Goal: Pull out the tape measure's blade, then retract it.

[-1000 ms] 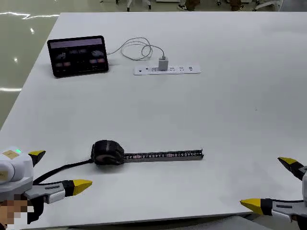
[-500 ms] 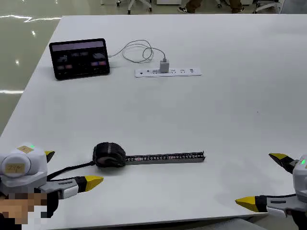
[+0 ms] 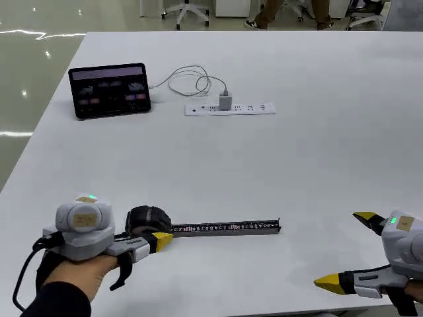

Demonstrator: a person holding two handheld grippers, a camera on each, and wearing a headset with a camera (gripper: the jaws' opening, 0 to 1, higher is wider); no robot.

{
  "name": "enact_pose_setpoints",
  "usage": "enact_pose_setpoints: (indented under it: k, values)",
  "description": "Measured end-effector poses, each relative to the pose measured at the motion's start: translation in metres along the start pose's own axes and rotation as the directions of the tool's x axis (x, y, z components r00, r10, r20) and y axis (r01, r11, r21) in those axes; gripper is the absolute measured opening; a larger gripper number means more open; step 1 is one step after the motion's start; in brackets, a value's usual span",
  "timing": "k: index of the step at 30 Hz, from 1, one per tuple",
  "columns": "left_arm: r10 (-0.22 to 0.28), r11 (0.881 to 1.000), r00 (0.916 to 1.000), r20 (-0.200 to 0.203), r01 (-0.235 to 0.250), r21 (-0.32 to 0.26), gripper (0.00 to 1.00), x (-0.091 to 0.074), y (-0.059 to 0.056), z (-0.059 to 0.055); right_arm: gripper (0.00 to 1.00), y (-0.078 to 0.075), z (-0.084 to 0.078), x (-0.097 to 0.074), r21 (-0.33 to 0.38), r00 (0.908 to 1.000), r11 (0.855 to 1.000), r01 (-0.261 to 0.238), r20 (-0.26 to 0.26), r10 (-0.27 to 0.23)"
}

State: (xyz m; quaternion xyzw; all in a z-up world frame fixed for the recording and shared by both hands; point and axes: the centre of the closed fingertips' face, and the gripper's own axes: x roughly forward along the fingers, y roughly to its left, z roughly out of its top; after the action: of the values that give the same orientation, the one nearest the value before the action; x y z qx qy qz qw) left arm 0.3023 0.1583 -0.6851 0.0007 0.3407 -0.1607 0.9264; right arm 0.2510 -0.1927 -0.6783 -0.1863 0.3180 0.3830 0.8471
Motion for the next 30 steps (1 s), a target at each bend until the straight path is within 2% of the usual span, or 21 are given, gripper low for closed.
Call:
enact_pose_setpoints:
  k: [2,5,10,14,15,17,20,26,28,29,30]
  values:
    - [-0.019,1.0,0.9998,0.008,0.019,-0.021,0.92,0.005,-0.007,-0.001,1.0,-0.001,0.001,0.001,-0.007,1.0,1.0,-0.005,-0.001,0.005]
    - [-0.023,1.0,0.9997,0.011,0.023,-0.009,0.93,0.008,-0.013,-0.003,1.0,0.001,0.004,0.004,-0.017,0.9999,1.0,-0.01,0.001,0.01]
    - [-0.007,1.0,0.9993,0.036,0.008,-0.006,0.93,0.013,-0.009,-0.001,1.0,0.001,0.011,0.01,-0.058,0.9997,0.998,-0.026,0.002,0.026]
    - [0.013,1.0,0.9997,0.02,-0.013,0.016,0.94,0.021,-0.003,-0.006,1.0,0.001,0.017,0.018,-0.101,0.9985,0.993,-0.053,-0.016,0.051]
    - [0.006,1.0,0.9996,0.029,-0.007,0.009,0.94,0.023,-0.003,-0.006,1.0,0.002,0.019,0.021,-0.121,0.9978,0.991,-0.064,-0.023,0.062]
    - [0.005,1.0,0.9998,0.021,-0.005,0.003,0.98,0.026,-0.003,-0.008,1.0,0.002,0.021,0.027,-0.156,0.9957,0.984,-0.088,-0.043,0.082]
    - [-0.003,1.0,0.9995,0.032,0.002,0.003,1.0,0.028,-0.007,-0.006,1.0,-0.001,0.024,0.036,-0.183,0.9925,0.976,-0.116,-0.061,0.106]
    - [-0.007,1.0,0.9997,0.024,0.007,-0.011,1.0,0.033,-0.006,-0.009,1.0,-0.008,0.027,0.052,-0.203,0.9834,0.965,-0.168,-0.103,0.149]
    - [-0.004,1.0,0.9989,0.047,0.003,0.008,1.0,0.033,-0.005,-0.005,1.0,-0.005,0.028,0.058,-0.225,0.9761,0.952,-0.206,-0.116,0.183]
    - [0.001,0.999,0.9984,0.057,-0.002,0.032,1.0,0.033,-0.005,-0.003,1.0,-0.002,0.028,0.059,-0.234,0.972,0.946,-0.225,-0.122,0.201]
    - [0.01,0.997,0.9978,0.065,-0.015,0.081,1.0,0.033,-0.004,-0.001,1.0,-0.001,0.029,0.062,-0.255,0.9673,0.936,-0.244,-0.133,0.216]
